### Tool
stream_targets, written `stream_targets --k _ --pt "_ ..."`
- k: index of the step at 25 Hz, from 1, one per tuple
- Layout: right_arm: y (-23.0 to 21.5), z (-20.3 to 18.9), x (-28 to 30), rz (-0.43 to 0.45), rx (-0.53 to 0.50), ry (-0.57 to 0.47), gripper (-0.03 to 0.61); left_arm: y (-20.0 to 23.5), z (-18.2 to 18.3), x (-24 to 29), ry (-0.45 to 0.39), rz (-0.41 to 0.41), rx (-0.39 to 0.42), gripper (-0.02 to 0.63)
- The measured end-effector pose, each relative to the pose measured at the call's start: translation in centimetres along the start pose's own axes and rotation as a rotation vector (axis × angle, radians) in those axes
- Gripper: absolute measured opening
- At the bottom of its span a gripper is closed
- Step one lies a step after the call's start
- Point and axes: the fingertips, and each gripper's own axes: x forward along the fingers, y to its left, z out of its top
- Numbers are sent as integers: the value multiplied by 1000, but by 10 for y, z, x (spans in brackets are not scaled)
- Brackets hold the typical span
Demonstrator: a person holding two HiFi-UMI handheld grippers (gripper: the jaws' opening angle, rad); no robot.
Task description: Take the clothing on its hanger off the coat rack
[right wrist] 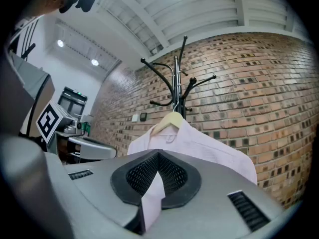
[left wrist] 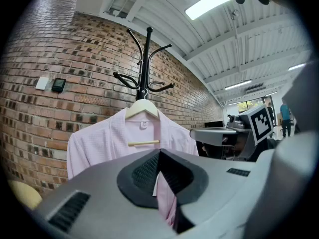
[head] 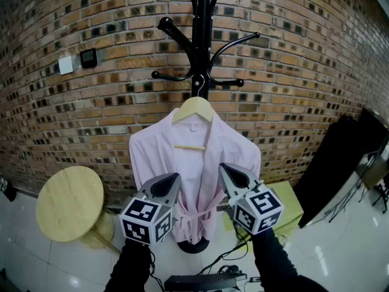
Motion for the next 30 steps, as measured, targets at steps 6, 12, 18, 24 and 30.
stream_targets --k 6,12,18,24,30 --pt "-38 26 28 -42 -174 21 114 3 1 9 1 4 -6 12" --pt "-64 42 62 -70 -360 91 212 -1 -2 23 7 -10 -12 12" --pt "-81 40 97 -100 -480 213 245 0 -2 32 4 -7 -20 12" --pt "-90 25 119 -101 -495 311 245 7 -5 37 6 3 -37 12" --pt "-98 16 131 -95 -530 368 196 16 -4 43 12 9 -43 12"
